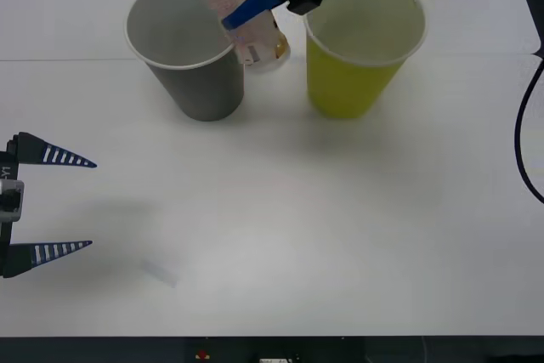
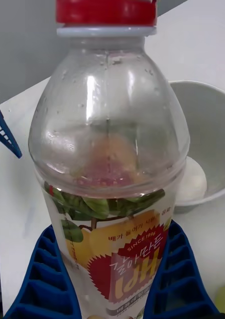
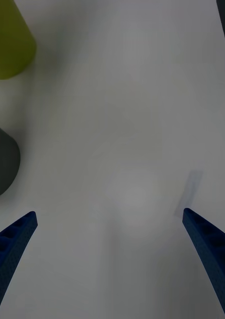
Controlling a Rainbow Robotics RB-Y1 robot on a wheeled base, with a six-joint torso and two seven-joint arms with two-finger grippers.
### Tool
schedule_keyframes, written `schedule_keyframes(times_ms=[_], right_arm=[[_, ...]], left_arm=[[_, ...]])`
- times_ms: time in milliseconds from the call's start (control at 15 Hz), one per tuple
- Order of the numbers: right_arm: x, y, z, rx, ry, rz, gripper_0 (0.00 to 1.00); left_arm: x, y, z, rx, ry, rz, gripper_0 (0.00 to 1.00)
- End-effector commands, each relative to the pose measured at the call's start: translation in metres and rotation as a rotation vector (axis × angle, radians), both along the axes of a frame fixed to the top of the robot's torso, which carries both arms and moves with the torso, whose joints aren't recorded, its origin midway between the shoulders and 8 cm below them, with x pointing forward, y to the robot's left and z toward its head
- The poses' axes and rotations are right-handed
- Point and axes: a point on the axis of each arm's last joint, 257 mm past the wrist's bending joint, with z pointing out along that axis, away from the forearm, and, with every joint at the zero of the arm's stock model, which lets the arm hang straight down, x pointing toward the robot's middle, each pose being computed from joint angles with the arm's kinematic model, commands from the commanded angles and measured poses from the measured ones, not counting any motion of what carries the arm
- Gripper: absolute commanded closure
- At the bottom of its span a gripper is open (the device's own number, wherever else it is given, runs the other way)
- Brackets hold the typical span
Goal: Put the can into the green bin and the plastic bottle into the gray bin
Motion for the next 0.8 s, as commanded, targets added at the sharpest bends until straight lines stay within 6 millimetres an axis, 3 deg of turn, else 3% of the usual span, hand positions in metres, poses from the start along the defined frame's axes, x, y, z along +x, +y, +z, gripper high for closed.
schedule_keyframes(times_ms=[67, 400, 600, 800], right_arm=[[0.022, 0.028, 0.000, -0.028, -0.026, -0.038, 1.00], [0.060, 0.082, -0.010, -0.032, -0.043, -0.107, 1.00], [0.083, 0.097, -0.011, 0.003, -0.074, -0.130, 1.00], [0.090, 0.101, -0.014, -0.002, -0.102, -0.141, 0.99]], left_arm=[[0.000, 0.000, 0.000, 0.000, 0.000, 0.000, 0.00], [0.000, 0.000, 0.000, 0.000, 0.000, 0.000, 0.00], [0.000, 0.000, 0.000, 0.000, 0.000, 0.000, 0.00], [0.000, 0.000, 0.000, 0.000, 0.000, 0.000, 0.00]])
